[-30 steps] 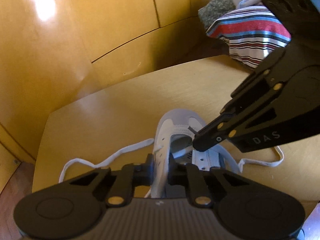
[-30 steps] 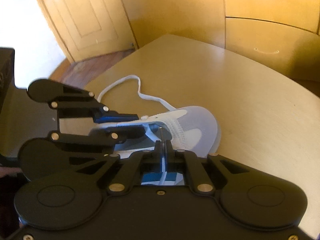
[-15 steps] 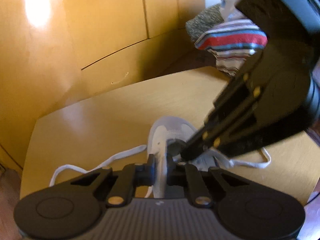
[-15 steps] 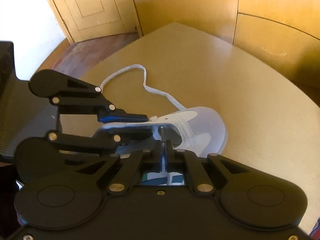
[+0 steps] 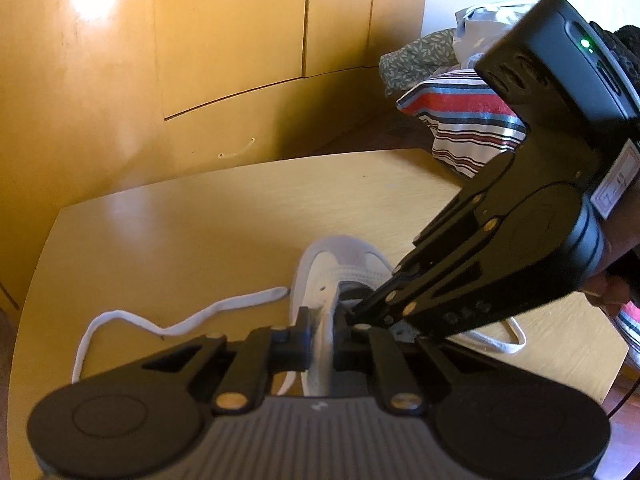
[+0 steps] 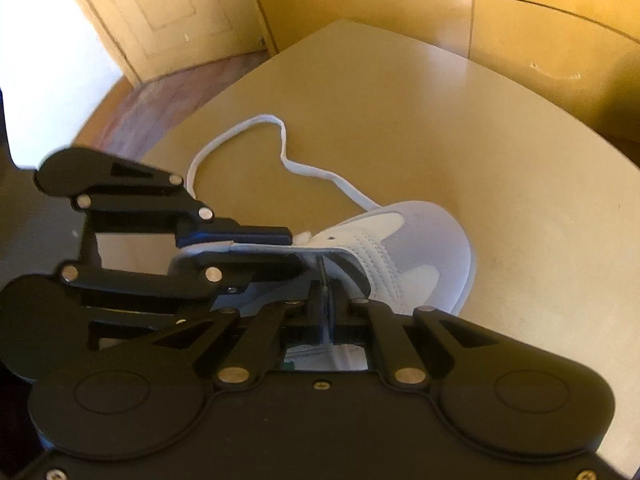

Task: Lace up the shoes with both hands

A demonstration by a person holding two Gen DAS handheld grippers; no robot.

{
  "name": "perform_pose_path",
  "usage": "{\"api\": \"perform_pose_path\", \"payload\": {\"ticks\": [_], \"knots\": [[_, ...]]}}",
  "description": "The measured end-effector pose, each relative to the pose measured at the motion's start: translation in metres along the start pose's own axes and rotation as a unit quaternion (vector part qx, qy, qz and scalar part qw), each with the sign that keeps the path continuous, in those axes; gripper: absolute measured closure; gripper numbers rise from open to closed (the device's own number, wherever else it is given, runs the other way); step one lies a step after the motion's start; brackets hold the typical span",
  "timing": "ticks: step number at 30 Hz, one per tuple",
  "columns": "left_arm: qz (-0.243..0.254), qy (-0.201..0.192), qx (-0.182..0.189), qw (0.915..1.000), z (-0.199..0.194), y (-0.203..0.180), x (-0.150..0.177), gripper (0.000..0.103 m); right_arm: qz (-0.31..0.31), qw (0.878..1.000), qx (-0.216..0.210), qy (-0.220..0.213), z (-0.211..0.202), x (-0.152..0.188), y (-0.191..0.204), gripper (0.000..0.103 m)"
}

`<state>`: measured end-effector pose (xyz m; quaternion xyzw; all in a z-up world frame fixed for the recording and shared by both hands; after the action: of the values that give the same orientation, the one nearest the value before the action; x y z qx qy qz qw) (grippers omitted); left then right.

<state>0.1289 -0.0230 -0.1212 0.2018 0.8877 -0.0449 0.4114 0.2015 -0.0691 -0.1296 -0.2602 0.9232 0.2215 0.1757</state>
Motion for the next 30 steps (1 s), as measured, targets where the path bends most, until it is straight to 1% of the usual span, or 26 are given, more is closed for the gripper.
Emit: {"api": "perform_pose_path", "payload": {"ticks": [8,16,24,30], "knots": [[0.016,-0.001,-0.004,0.9999,-0.004,-0.002,0.001,0.094,0.032,0.999,-0.019,-0.002,0.001,0.001,-0.008,0.101],[0.052,-0.001,-0.015,0.9985,-0.006,-0.009,0.000,0.094,0.044,0.999,-0.026,-0.002,0.004,0.002,-0.013,0.101],[0.112,0.002,-0.034,0.9931,-0.008,-0.020,-0.001,0.094,0.035,0.999,-0.015,0.006,0.009,0.001,-0.009,0.101],[0.155,0.008,-0.041,0.9871,-0.009,-0.028,-0.001,0.094,0.020,1.000,-0.002,0.008,0.011,-0.001,-0.005,0.101]]}}
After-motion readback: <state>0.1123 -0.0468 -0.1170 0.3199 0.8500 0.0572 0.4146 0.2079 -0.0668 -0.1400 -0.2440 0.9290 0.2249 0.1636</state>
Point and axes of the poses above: each gripper's, at about its wrist camera, not at the fingertips, and z roughly the way its jaws point, y to its left, x to its underside, the point moved 7 cm from there along z, roughly the way its jaws point, and after that the axes turned 10 degrees about z, right-handed, at the moved point
